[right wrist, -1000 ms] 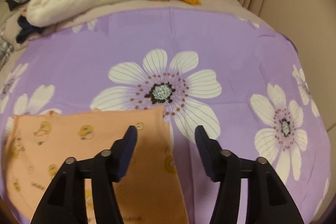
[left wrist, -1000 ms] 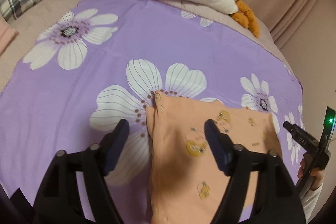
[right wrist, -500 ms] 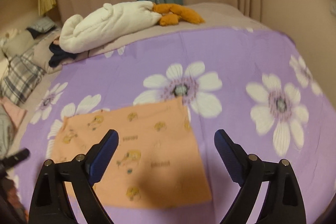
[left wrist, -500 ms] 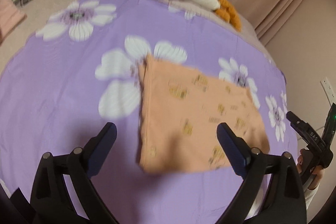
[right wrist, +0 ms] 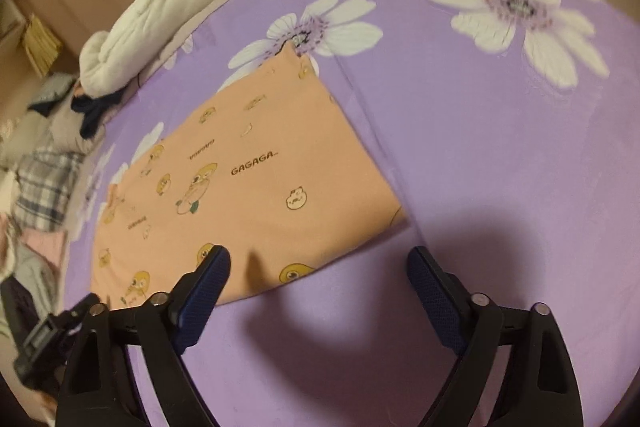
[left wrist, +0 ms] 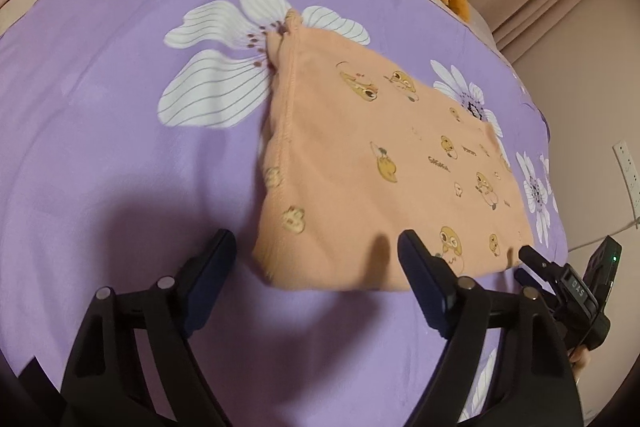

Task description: Fold small clothes

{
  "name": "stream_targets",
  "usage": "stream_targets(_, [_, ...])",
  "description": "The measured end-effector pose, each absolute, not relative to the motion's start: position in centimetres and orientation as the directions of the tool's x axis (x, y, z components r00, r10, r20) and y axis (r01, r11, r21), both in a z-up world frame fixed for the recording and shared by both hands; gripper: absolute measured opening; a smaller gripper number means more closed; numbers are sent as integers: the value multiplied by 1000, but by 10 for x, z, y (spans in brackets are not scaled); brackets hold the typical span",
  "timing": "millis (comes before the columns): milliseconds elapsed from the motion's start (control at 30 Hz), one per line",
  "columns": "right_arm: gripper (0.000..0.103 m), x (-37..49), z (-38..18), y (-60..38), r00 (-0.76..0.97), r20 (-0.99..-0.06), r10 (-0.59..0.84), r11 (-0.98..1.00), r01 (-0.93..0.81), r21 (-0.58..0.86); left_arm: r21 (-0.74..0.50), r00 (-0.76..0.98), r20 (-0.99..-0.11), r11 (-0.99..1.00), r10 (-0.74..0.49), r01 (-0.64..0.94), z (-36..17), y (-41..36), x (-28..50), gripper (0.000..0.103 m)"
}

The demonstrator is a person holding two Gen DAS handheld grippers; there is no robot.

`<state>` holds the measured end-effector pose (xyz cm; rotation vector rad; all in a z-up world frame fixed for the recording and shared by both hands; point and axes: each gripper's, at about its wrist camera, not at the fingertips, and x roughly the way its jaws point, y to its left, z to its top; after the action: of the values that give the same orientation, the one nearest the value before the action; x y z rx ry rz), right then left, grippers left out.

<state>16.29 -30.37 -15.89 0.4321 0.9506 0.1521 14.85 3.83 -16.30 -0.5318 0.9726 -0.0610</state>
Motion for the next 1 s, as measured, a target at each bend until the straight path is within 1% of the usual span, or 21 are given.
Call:
stream_targets(33, [84, 165, -160, -304, 586, -745, 320, 899, 59, 433, -458, 571, -770, 870, -285, -184, -164, 38, 151, 76])
stream_targets(67, [82, 167, -159, -304, 597, -733, 326, 895, 55, 442, -462, 572, -769, 867, -287, -187, -165, 38, 154, 71])
stream_targets(100, [78, 172, -159, -305, 608, -716, 342, 884, 49, 464, -465, 573, -767, 866, -288, -187, -166, 38, 156, 65])
stream_targets(133, [72, 175, -161, -305, 613, -705, 356, 875, 46, 482, -470, 575, -764, 863, -293, -185, -168, 38, 158, 61])
stream_targets(167, [69, 180, -163, -306, 617, -693, 372, 863, 46, 504, -475, 575, -762, 861, -298, -183, -169, 37, 161, 55])
stream_targets(200, [62, 185, -165, -306, 620, -683, 386, 849, 51, 526, -477, 574, -762, 859, -299, -186, -171, 37, 164, 47])
stream_targets(233, [56, 190, -168, -306, 625, -675, 394, 838, 58, 543, -474, 571, -766, 860, -297, -188, -171, 37, 166, 42])
stream_targets(267, [52, 194, -169, -306, 631, -668, 394, 832, 63, 551, -455, 561, -777, 870, -285, -189, -172, 36, 169, 29])
stream_targets(300, [45, 198, -169, -305, 637, -662, 395, 827, 67, 558, -441, 553, -786, 878, -276, -188, -172, 36, 171, 16])
stream_targets(367, [34, 201, -170, -303, 636, -664, 393, 823, 80, 563, -459, 542, -786, 869, -298, -187, -173, 38, 172, 11])
stream_targets(400, [25, 202, -169, -301, 636, -664, 393, 825, 74, 560, -459, 542, -786, 868, -298, -188, -171, 38, 171, 9])
stream_targets(500, [20, 195, -162, -299, 653, -653, 384, 832, 61, 551, -432, 540, -796, 882, -273, -191, -164, 34, 166, 8])
stream_targets(600, [19, 183, -145, -300, 677, -624, 390, 833, 28, 552, -406, 530, -806, 897, -263, -172, -153, 29, 157, 8])
stream_targets(800, [19, 154, -111, -299, 706, -610, 361, 870, -20, 492, -423, 499, -812, 895, -304, -143, -138, 21, 130, 8])
stream_targets(1000, [19, 129, -104, -302, 701, -640, 315, 893, 10, 451, -443, 468, -820, 884, -330, -152, -144, 12, 105, 9])
